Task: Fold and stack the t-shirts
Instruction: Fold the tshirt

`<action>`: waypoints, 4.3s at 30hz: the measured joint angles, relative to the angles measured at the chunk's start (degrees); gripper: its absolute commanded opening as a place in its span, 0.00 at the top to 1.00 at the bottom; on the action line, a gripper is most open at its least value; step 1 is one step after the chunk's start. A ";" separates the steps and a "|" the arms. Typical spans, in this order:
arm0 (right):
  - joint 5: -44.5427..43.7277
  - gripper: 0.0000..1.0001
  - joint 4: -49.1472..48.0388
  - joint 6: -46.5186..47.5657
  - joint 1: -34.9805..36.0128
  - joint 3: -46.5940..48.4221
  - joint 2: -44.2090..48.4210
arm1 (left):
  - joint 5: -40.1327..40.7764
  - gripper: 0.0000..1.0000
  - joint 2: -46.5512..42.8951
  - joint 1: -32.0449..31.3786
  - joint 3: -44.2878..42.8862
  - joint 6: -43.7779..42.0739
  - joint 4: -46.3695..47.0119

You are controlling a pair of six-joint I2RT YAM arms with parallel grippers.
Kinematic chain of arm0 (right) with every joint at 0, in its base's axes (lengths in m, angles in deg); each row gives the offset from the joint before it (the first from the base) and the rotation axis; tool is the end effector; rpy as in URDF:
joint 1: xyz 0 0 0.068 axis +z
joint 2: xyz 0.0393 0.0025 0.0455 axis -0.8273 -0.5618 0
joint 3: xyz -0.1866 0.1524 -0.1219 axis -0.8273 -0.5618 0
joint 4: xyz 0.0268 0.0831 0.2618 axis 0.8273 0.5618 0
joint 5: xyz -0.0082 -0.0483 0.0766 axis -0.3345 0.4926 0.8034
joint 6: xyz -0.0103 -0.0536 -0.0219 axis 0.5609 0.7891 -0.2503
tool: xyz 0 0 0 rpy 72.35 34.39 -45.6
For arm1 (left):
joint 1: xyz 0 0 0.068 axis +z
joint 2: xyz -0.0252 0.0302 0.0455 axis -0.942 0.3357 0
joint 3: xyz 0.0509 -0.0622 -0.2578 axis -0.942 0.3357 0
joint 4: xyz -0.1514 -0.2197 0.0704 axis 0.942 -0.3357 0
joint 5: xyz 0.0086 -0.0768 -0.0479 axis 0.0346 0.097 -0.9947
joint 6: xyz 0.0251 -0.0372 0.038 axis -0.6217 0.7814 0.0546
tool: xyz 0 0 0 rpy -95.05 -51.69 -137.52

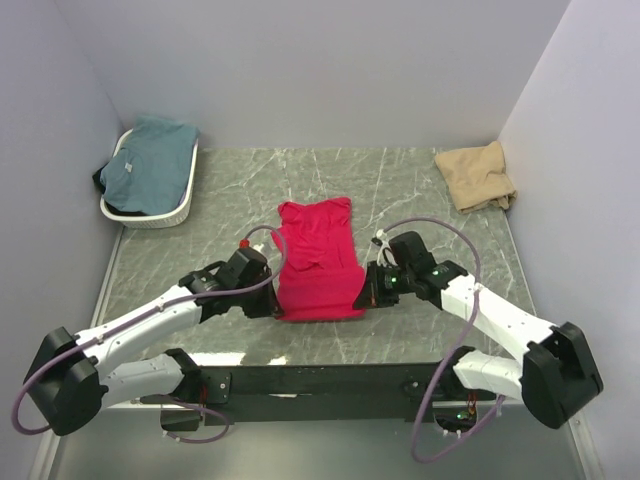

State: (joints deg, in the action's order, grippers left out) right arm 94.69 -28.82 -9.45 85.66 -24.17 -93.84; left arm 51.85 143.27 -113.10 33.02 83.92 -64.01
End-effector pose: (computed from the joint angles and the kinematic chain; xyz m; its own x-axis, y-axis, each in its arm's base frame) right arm 0.1955 0.1365 0.1882 -0.9426 -0.0417 -0.3313 -0.2575 0.7223 0.6418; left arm 0.1649 -0.1584 0.1967 -0.9356 -0.1839 -0.3013 -0.0066 0.8626 -0.5059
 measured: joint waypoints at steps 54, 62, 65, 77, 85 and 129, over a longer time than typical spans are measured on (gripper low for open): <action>3.58 0.97 9.03 9.38 -11.69 58.77 -49.77 | 0.33 0.99 44.83 23.21 -50.25 -19.17 -3.02; 5.88 0.90 11.43 9.79 -13.40 72.83 -60.87 | -2.93 0.89 51.93 25.88 -54.75 -20.09 -0.15; 6.36 0.72 12.07 9.44 -13.73 76.00 -64.54 | -4.28 0.52 54.66 26.51 -55.60 -20.06 0.79; -0.98 0.39 7.82 7.23 -17.22 76.81 -68.08 | -7.54 0.31 62.12 29.66 -61.53 -19.93 6.56; -3.19 0.43 6.62 10.03 -18.12 74.18 -61.20 | -8.92 0.32 54.93 32.11 -59.39 -19.89 9.86; 1.38 0.44 9.88 10.23 -12.83 85.88 -71.82 | -17.79 0.36 65.81 27.02 -61.88 -17.33 18.05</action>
State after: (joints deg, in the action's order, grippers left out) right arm 96.06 -18.94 0.78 72.83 61.71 -165.66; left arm 34.06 209.09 -86.09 -28.86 66.59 -45.96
